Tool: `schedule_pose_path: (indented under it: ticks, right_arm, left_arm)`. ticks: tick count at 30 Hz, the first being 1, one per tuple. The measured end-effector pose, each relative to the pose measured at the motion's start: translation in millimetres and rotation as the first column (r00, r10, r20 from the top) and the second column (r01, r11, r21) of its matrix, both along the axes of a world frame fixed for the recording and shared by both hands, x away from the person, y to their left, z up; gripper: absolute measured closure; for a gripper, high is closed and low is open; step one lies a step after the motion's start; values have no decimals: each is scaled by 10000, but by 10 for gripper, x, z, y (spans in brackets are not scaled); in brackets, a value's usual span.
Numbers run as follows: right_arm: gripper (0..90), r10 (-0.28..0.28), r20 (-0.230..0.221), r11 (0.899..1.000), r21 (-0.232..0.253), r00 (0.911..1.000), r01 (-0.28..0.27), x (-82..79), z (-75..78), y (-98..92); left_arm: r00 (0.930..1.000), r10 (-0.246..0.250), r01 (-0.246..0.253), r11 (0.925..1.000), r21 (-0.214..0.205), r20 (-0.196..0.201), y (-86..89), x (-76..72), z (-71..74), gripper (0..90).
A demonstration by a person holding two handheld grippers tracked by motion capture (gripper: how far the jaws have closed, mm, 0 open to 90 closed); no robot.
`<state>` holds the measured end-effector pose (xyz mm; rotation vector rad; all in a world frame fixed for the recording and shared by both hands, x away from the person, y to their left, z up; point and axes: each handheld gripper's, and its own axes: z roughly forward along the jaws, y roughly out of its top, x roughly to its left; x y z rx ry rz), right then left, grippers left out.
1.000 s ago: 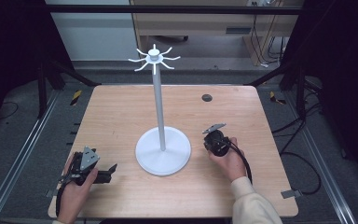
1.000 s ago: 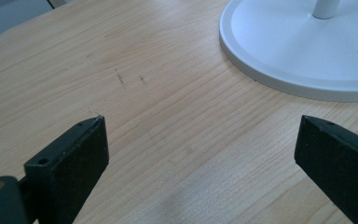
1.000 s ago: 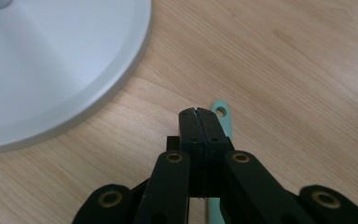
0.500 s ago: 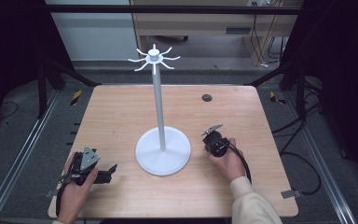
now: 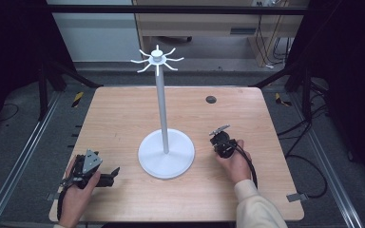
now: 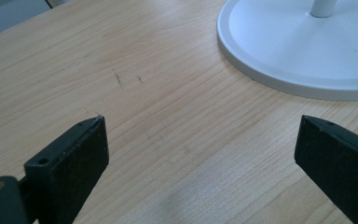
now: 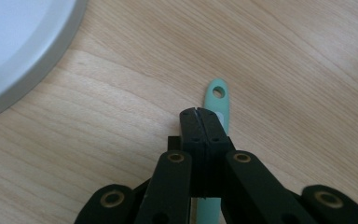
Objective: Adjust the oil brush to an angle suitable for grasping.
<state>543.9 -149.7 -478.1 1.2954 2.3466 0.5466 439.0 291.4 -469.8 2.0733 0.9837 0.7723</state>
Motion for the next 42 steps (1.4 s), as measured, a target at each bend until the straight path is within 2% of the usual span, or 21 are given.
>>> schedule_pose_path:
  ticks: [5,8,11,15,20,34,42]
  right_arm:
    - [900,-283,-12,9996,61,9996,283,15,2,-37]
    - [900,-257,-32,9996,106,9997,258,9,5,-45]
    - [900,-321,5,9987,407,9995,321,-11,44,-85]
    - [900,-367,47,9945,985,9993,361,-122,136,-147]
    - [892,-397,127,9899,1369,9991,376,-296,274,-192]
    - [812,-459,-213,9895,1364,9987,484,-607,376,-352]
    - [665,-542,-647,9900,1270,9964,621,-581,356,-480]
  left_arm:
    - [10000,-8,8,10000,-5,-15,-5,0,-2,25]
    - [10000,-2,3,10000,7,-25,-1,3,-3,25]
    - [10000,15,-15,10000,-5,-35,2,6,-4,25]
    - [10000,28,-29,10000,-22,-51,10,-9,-2,25]
    - [9999,119,-119,9999,-48,-38,31,-27,2,25]
    - [9999,115,-116,9999,-103,-43,28,-18,2,25]
    - [10000,-18,18,10000,-97,-31,10,-4,-2,25]
